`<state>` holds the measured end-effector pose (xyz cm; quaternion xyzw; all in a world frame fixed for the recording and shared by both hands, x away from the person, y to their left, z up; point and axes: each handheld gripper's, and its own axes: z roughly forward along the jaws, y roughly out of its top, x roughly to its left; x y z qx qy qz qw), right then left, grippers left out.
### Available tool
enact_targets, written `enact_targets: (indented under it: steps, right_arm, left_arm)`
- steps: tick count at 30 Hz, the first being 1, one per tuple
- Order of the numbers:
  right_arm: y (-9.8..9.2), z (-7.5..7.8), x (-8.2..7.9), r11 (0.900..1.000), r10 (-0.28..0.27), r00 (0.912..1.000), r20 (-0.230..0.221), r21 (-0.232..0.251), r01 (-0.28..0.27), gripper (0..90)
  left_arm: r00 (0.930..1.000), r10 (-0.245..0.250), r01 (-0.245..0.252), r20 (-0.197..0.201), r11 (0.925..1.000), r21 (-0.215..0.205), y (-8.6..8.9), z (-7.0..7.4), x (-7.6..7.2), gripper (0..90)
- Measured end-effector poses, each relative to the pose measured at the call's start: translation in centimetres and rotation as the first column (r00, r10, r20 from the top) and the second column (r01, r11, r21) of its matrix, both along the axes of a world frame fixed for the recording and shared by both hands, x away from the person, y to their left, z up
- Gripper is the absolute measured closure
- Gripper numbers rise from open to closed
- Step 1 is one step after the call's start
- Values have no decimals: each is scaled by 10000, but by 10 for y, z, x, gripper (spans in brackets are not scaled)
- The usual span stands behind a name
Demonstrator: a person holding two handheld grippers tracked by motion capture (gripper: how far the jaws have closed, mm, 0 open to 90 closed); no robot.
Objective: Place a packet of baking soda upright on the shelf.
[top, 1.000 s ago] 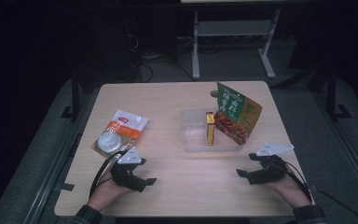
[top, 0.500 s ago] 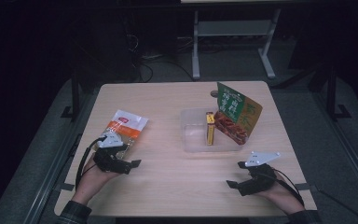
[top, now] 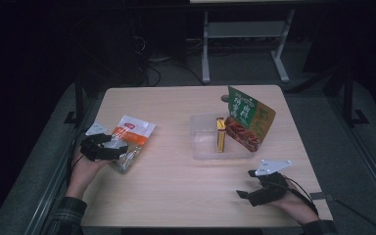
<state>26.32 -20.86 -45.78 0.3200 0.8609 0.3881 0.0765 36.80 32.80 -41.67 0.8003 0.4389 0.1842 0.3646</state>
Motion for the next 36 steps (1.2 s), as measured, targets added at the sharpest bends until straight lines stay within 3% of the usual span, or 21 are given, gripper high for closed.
enact_targets:
  steps: [4,8,11,15,17,19,24,28,36]
  right_arm:
    - [0,-1,1,10000,0,10000,84,-81,1,142]
    - [1,-2,1,9998,44,9999,112,-184,-42,142]
    - [1,-3,0,9994,71,9999,127,-336,-66,142]
    - [1,-3,0,9988,147,9997,185,-464,-139,141]
    - [1,-4,0,9987,149,9997,193,-499,-139,141]
    - [1,-4,0,9986,115,9998,180,-518,-106,141]
    - [2,-4,0,9986,133,9997,192,-522,-123,141]
    - [1,-4,0,9985,126,9997,185,-543,-116,141]
    - [1,-4,0,9985,132,9997,188,-542,-121,142]
  left_arm:
    - [9995,281,-278,-171,9995,172,10,-6,16,140]
    - [9976,547,-559,-431,9981,-273,19,-18,31,141]
    - [9935,824,-851,-782,9958,-325,26,-29,40,141]
    - [9911,692,-755,-1138,9958,-522,31,-38,46,153]
    - [9907,561,-665,-1240,9945,-811,33,-40,48,174]
    - [9908,452,-598,-1272,9918,-1130,34,-42,48,223]
    - [9908,-19,-110,-1355,9954,-947,32,-43,48,345]
    - [9885,-264,92,-1490,9933,-1148,29,-44,48,462]
    - [9881,-381,196,-1491,9921,-1237,31,-41,45,715]
